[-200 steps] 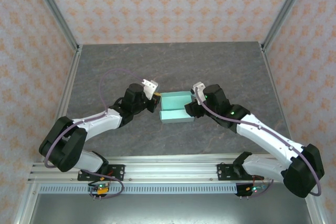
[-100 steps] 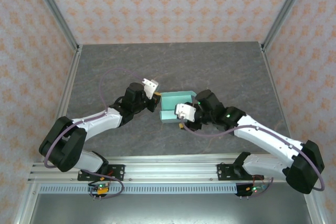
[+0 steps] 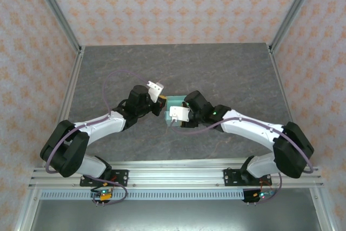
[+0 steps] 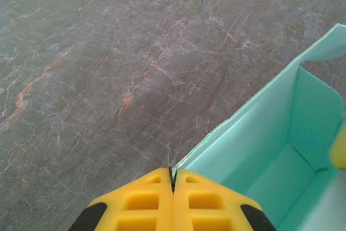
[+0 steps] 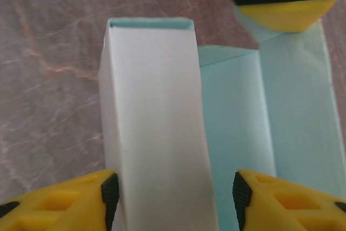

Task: Fold the paper box

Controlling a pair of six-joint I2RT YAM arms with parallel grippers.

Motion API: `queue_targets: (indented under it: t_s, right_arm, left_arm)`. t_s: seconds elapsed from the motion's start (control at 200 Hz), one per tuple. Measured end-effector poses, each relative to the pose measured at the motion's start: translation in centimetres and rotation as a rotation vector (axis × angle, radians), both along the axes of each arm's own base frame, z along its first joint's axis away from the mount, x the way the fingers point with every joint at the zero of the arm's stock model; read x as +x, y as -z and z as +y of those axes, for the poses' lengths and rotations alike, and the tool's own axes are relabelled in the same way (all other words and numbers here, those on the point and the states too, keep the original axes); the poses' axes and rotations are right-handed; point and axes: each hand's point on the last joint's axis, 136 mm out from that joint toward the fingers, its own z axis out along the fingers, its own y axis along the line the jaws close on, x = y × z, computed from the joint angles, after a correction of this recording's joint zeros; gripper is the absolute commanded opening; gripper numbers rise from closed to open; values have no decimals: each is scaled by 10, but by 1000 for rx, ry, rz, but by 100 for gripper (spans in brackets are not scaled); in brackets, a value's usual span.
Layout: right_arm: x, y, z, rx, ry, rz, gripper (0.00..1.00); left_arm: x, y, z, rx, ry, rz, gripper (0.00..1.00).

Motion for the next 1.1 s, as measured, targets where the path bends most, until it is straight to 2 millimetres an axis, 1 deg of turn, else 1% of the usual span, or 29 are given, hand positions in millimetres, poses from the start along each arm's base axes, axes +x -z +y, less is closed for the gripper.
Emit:
queue_targets:
  t_s: [0.135,0.26,0.551,0.736,0.921,1.026,1.101]
  right_arm:
    - [20,3,-1,10,84,-25,54]
    - [31,0,-3,32,137,-45,53]
    - [43,-15,6,130,186,-87,55]
    - [43,-10,4,137,194,-97,57]
    - [47,-9,8,149,195,-105,55]
    - [54,0,14,157,210,-94,52]
    - [61,2,19,168,222,-95,51]
  left_arm:
    - [-1,0,-1,-3,9,4,0]
    - [-2,1,-2,0,18,3,0]
    - [-5,4,-2,12,32,17,0]
    - [-7,2,-5,6,47,25,0]
    - [-6,2,-6,6,50,30,0]
    - [-3,6,-6,13,45,39,1]
    - [1,14,-2,30,24,61,2]
